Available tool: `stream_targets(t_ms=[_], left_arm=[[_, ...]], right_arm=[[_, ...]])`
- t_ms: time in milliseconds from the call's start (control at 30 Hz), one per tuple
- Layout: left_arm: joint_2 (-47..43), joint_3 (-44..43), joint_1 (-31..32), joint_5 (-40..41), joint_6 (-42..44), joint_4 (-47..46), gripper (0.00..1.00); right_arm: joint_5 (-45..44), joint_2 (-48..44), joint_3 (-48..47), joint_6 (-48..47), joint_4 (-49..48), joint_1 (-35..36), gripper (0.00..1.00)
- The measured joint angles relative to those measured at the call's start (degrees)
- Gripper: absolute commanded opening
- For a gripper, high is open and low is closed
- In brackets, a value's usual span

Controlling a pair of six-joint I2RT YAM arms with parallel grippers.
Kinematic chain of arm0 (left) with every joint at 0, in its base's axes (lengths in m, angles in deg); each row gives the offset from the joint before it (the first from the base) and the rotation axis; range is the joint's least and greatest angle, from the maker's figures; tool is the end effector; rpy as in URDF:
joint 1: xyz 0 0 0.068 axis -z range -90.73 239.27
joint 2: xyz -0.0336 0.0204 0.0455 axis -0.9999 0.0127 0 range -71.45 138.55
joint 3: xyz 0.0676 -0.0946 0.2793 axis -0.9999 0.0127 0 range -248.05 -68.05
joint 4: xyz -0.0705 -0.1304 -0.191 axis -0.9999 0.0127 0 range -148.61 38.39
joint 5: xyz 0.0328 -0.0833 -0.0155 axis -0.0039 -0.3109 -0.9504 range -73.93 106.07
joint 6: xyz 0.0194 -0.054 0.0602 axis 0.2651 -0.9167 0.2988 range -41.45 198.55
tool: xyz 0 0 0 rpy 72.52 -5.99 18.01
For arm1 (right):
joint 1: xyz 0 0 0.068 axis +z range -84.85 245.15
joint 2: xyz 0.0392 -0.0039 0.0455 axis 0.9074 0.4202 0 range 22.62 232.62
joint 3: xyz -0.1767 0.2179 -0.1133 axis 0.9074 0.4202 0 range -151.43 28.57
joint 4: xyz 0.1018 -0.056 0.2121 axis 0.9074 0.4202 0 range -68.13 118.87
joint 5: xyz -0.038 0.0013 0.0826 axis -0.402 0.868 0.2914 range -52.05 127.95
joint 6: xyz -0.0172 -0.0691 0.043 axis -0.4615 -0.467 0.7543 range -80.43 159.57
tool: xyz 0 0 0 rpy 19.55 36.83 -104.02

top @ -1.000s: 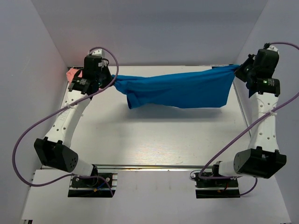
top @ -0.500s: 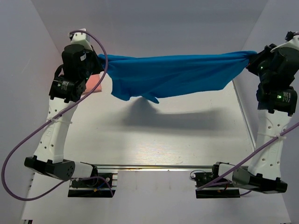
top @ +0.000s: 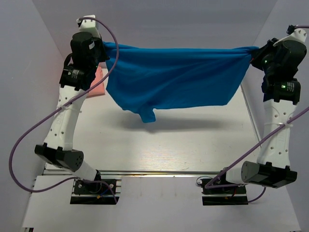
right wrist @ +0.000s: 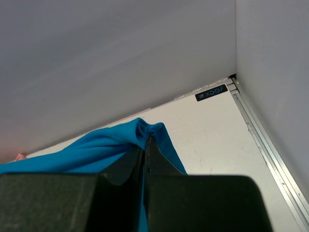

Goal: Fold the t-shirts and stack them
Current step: Fold the flattened tshirt in 1/3 of the way

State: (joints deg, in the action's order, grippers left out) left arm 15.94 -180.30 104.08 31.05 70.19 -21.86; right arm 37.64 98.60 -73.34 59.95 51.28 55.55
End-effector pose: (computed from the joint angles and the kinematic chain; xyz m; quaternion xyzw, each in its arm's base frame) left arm 0.3195 -0.0650 0.5266 -0.0387 0.7733 -0.0263 0.6323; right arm 0.2664 -0.0454 0.5423 0.1902 0.7030 0.0624 0.6824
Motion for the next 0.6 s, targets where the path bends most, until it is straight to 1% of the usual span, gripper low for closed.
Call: stream_targets(t_ms=[200,333,400,533,567,600], left_arm=[[7.6,-4.0,-0.8,0.8,2.4,-5.3,0.0],[15.5,-13.6,-2.0,0.9,2.9,-6.7,0.0],[18.2,-16.7,-2.6,0.8,2.8,-8.0,0.0],[19.2,-16.6,-3.5,0.0,2.5,-9.9,0.0],[18.7,-15.4,-3.6,-0.3,2.4,-10.7,0.0],[17.5,-12.2,-3.8,-0.6,2.3,-12.9,0.0]], right_arm=[[2.5,3.1,2.4,-0.1,-7.1,0.0,0.0],[4.4,6.6,2.3,-1.0,-11.6,0.2,0.0],[5.3,8.4,2.1,-1.4,-13.3,0.3,0.0],[7.1,11.5,1.6,-1.5,-15.3,0.4,0.0],[7.5,11.8,1.6,-1.4,-15.6,0.4,0.0],[7.8,12.0,2.2,-1.5,-16.4,0.4,0.0]])
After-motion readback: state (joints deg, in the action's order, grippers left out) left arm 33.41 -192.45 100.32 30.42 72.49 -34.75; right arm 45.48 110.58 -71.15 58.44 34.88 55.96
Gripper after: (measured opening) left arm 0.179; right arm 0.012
